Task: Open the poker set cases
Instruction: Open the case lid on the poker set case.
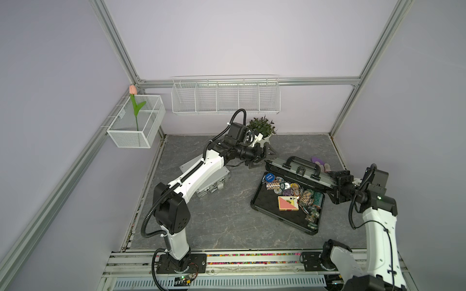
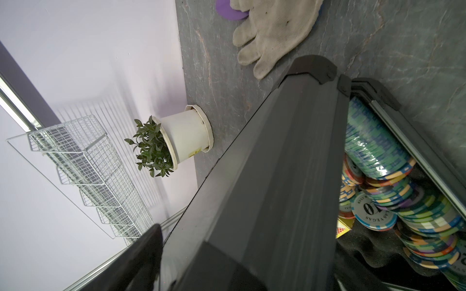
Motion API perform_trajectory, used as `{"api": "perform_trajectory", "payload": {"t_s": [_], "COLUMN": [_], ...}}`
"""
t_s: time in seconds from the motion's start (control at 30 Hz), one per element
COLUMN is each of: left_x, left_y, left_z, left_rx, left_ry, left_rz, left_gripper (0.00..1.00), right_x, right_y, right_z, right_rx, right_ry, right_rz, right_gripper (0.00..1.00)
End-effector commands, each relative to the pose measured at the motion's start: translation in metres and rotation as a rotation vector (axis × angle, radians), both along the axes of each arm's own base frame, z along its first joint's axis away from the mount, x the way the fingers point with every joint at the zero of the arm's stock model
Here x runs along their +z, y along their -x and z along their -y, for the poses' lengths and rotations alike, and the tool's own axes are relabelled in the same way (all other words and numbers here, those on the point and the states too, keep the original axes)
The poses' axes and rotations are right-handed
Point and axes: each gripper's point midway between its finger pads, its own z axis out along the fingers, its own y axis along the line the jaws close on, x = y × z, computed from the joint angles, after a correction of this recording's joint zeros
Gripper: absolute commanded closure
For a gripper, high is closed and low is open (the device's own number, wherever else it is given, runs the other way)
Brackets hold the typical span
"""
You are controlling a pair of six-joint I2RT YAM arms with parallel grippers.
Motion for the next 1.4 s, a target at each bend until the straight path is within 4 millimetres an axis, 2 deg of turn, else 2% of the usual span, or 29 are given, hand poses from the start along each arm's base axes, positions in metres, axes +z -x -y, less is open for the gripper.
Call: {"api": "perform_trajectory", "payload": {"t_s": [0.0, 0.17, 0.5, 0.67, 0.87, 1.03, 1.23, 1.37], "left_x": [0.031, 0.033, 0.020, 0.021, 0.007, -0.012, -0.034, -0.045], "left_y": [-0.027, -0.033, -0.040, -0.045, -0.048, -0.047, -0.042, -0.042], "left_z": [0.006, 0.010, 0.008, 0.006, -0.001, -0.010, -0.015, -0.031], "left_rx": [0.033, 0.040, 0.057, 0.069, 0.080, 0.098, 0.104, 0.132], "left_ry": [0.077, 0.088, 0.062, 0.063, 0.036, -0.004, -0.037, -0.080], "left_rz": [0.149, 0.146, 0.131, 0.136, 0.129, 0.121, 0.095, 0.104], "left_gripper": [0.00, 0.00, 0.00, 0.01, 0.01, 0.01, 0.01, 0.02], "right_x": [0.051, 0.061, 0.094, 0.101, 0.093, 0.088, 0.068, 0.054], "right_y": [-0.034, -0.037, -0.048, -0.054, -0.061, -0.057, -0.044, -0.034], "right_z": [0.015, 0.015, 0.013, 0.016, 0.021, 0.020, 0.011, -0.005], "right_rx": [0.012, 0.012, 0.005, 0.001, -0.009, -0.004, 0.021, 0.073], "right_ry": [0.097, 0.087, 0.027, 0.039, 0.038, 0.054, 0.070, 0.113], "right_rz": [0.252, 0.283, 0.379, 0.397, 0.383, 0.376, 0.329, 0.291], "right_gripper": [0.11, 0.11, 0.12, 0.12, 0.12, 0.12, 0.12, 0.11]}}
